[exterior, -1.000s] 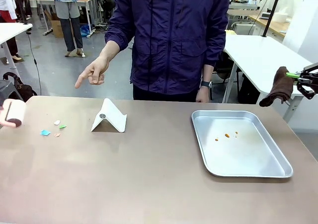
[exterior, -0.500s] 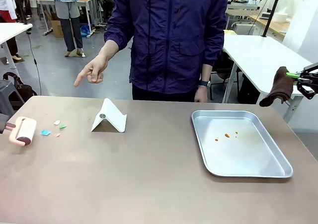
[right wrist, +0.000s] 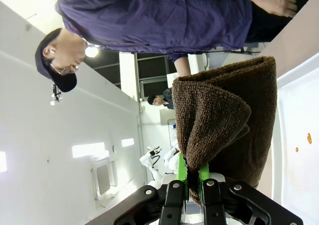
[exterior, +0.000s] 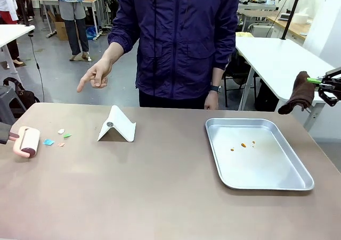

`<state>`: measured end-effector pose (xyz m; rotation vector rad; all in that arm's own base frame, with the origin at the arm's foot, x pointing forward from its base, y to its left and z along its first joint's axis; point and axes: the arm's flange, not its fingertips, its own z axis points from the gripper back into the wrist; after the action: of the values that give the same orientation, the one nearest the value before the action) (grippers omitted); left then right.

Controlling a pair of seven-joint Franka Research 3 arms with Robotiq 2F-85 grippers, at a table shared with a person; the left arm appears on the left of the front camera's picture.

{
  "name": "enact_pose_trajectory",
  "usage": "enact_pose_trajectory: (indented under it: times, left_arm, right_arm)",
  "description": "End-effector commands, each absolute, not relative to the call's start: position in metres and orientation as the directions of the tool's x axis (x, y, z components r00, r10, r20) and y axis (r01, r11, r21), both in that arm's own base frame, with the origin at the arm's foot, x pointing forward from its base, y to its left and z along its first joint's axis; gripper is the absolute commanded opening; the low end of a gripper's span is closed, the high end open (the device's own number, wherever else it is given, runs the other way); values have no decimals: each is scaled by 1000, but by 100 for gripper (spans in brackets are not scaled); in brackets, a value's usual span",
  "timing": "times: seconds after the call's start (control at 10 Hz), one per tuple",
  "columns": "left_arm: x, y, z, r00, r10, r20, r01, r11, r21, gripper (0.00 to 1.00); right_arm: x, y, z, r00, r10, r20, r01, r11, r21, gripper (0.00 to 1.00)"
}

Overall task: Clean the surface of the table.
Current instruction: If a person points to the right, clean the right side of the table with your right hand, and if they point to the left, clean the left side with your left hand.

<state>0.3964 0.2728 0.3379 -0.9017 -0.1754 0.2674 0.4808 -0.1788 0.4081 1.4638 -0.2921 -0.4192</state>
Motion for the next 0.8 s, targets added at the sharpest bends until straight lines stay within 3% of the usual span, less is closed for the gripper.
enact_pose_trajectory:
  times: [0.0, 0.4, 0.7]
  left_arm:
    - [399, 251, 336, 946, 323, 15, -195, 608, -769, 19]
    - [429, 223, 319, 909, 411, -61, -318, 592, -741, 19]
    - [432, 189, 318, 926, 372, -61, -294, 611, -735, 19]
  right_arm:
    - [478, -181, 412, 900, -432, -57, 90, 56, 994, 10]
    - [478, -181, 412, 900, -432, -57, 90, 56, 994, 10]
    - [478, -181, 412, 900, -432, -57, 90, 56, 994, 10]
